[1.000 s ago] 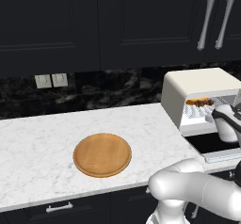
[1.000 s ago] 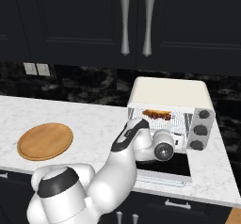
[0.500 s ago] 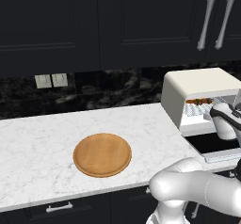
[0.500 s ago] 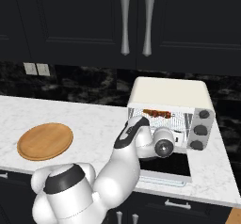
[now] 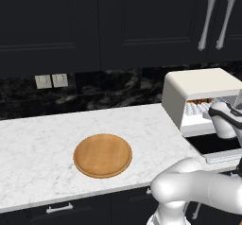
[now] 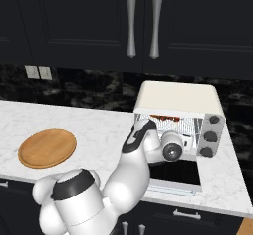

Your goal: Pick up the kebab skewer and baguette bread, and place them inside the toaster oven. Close the toaster oven door and start by setting the timer.

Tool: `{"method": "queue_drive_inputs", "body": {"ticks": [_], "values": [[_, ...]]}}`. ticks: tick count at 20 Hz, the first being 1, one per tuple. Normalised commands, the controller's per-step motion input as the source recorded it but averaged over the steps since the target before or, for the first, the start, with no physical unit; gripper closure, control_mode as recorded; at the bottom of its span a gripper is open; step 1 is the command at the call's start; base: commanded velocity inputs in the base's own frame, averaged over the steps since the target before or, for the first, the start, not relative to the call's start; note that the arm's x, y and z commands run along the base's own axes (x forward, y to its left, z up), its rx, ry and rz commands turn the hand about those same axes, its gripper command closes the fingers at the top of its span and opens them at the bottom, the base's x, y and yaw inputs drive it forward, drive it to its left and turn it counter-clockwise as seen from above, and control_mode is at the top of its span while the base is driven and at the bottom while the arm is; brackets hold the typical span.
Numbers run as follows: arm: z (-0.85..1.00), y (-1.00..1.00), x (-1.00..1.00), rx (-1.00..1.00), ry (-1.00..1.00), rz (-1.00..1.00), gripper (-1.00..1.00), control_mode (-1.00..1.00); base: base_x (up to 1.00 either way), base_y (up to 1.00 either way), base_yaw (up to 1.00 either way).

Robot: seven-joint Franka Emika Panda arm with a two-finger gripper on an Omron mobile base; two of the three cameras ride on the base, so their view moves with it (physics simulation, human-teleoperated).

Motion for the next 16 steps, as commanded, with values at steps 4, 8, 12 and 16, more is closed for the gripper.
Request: {"method": "queue_drive_inputs", "body": {"ticks": [4,8,12,16], "values": [[0.0,0.04,0.12,0.0,0.0,0.0,-1.0,-1.0,0.0,0.0,0.0],[0.0,0.03,0.13,0.0,0.0,0.0,-1.0,-1.0,0.0,0.0,0.0],[0.0,0.01,0.13,0.0,0.0,0.0,-1.0,-1.0,0.0,0.0,0.0],[0.0,0.0,0.14,0.0,0.0,0.0,-1.0,-1.0,0.0,0.0,0.0]]}}
